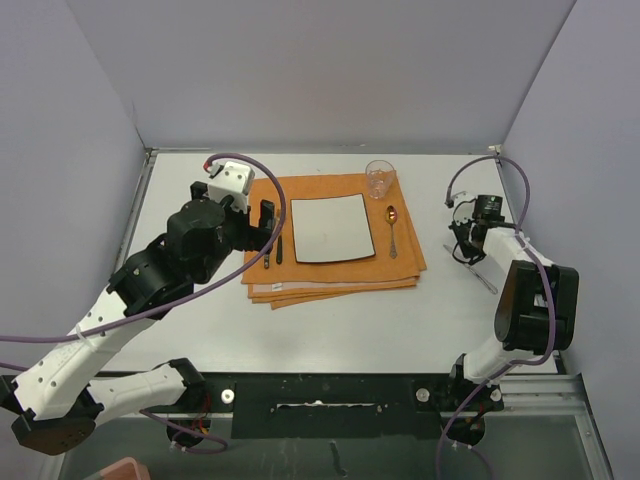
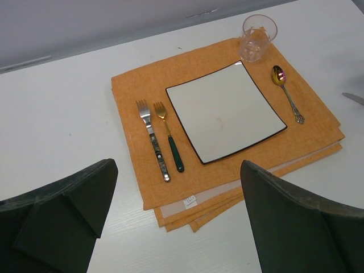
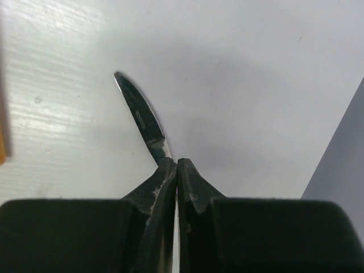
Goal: Set the dinner table for one person
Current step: Adjust the knife at the center of the board.
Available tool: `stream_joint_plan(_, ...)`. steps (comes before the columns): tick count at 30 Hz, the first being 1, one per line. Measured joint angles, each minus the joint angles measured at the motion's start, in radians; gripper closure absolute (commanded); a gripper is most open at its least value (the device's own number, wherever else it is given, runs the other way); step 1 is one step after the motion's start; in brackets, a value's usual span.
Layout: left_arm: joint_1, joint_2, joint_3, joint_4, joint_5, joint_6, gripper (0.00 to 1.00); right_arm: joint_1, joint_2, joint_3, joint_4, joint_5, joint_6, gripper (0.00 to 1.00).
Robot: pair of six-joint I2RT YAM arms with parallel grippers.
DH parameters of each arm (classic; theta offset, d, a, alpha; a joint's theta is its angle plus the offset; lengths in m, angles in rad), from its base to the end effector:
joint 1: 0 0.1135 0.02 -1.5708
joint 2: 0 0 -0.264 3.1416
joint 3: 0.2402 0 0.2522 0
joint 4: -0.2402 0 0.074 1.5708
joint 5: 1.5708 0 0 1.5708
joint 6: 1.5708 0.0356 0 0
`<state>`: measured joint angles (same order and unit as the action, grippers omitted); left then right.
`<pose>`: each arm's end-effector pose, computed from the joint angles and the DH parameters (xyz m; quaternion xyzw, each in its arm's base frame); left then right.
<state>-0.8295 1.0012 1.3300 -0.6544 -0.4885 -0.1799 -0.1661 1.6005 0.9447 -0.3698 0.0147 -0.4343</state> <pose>0.1406 -0.1289 0.4380 0.1179 0.7920 -0.1017 0.5903 0.3110 -0.0527 0.1819 -0.1268 0.9547 -0.0864 0.2551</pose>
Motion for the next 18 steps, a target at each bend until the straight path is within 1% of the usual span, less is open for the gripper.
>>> stream_joint_plan(4, 0.0, 0.009, 0.0, 0.0, 0.001, 0.0, 0.1, 0.012, 0.0, 0.031, 0.019, -0.019, 0.013, 1.0)
stream_joint_plan(5, 0.0, 0.011, 0.0, 0.0, 0.002, 0.0, 0.1, 0.015, 0.0, 0.032, 0.019, -0.019, 0.012, 0.98)
stream_joint_plan(7, 0.0, 0.012, 0.0, 0.0, 0.003, 0.0, 0.1, 0.016, 0.001, 0.032, 0.014, -0.018, -0.001, 0.86)
stream_joint_plan(8, 0.0, 0.012, 0.0, 0.0, 0.003, 0.0, 0.1, 0.014, 0.002, 0.029, 0.013, -0.017, -0.009, 0.75)
stream_joint_plan(9, 0.0, 0.012, 0.0, 0.0, 0.003, 0.0, 0.1, 0.01, 0.003, 0.023, 0.013, -0.015, -0.017, 0.67)
stream_joint_plan(10, 0.0, 0.012, 0.0, 0.001, 0.003, 0.0, 0.1, 0.007, 0.003, 0.016, 0.011, -0.014, -0.026, 0.63)
stream_joint_plan(13, 0.0, 0.013, 0.0, 0.001, 0.003, 0.0, 0.1, -0.007, 0.003, -0.033, 0.006, -0.003, -0.071, 0.59)
stream_joint_plan(15, 0.0, 0.013, 0.0, 0.001, 0.003, 0.0, 0.1, -0.022, 0.003, -0.069, -0.005, 0.003, -0.092, 0.58)
stream_joint_plan(18, 0.0, 0.013, 0.0, 0.001, 0.003, 0.0, 0.1, -0.043, 0.0, -0.078, -0.002, 0.008, -0.116, 0.58)
